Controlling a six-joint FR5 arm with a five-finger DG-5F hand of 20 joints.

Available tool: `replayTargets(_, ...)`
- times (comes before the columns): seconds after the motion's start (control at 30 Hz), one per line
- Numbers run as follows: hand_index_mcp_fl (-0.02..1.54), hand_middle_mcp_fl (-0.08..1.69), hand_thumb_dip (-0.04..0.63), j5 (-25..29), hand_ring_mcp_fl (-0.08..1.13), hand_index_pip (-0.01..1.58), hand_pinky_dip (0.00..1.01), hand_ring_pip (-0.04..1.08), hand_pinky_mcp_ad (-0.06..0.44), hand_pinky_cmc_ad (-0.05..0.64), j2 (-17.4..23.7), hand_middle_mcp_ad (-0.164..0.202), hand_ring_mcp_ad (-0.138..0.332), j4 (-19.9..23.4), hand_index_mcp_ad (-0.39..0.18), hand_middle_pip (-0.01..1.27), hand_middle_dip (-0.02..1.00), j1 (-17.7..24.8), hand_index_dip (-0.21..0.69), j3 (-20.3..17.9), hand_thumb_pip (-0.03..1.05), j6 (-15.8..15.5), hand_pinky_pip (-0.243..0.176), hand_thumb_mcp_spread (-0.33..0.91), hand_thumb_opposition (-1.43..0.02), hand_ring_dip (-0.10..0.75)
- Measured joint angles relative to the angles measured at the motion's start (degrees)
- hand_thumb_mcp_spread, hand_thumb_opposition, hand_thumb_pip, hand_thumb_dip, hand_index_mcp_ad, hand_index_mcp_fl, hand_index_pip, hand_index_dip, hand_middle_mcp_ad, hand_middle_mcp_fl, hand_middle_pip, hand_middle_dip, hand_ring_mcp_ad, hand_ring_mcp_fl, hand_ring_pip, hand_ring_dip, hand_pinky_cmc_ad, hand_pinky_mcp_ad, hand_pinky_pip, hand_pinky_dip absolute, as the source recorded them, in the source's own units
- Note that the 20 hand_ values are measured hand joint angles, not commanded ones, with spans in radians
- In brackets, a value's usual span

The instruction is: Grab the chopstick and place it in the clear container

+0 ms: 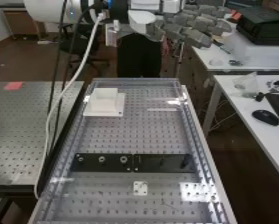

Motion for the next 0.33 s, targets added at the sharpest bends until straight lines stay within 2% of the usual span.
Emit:
replayTargets(0.13, 0.03, 0.07, -0.024, -0.58, 0.01, 0.07, 0.24, 0.08, 0.272, 0.380, 0.47, 0.110, 0.190, -2.22, -0.068, 0.14, 0.13, 0.37, 0.044, -0.56, 0.58, 1.27, -0.089, 0.03, -0.76, 0.033)
replayTargets(0.23, 0.03, 0.07, -0.017, 1.08, 0.01, 0.07, 0.24, 0.09, 0.272, 0.380, 1.38, 0.119, 0.194, -2.32, -0.054, 0.14, 0.13, 0.64, 0.044, -1.41, 0.57, 1.63, -0.089, 0.03, -0.76, 0.033)
replayTargets(0.33, 0.03, 0.07, -0.017, 0.41, 0.01, 0.07, 0.24, 0.09, 0.272, 0.380, 2.25, 0.126, 0.194, -2.26, -0.058, 0.14, 0.13, 0.69, 0.044, -1.99, 0.57, 1.82, -0.089, 0.03, -0.76, 0.033)
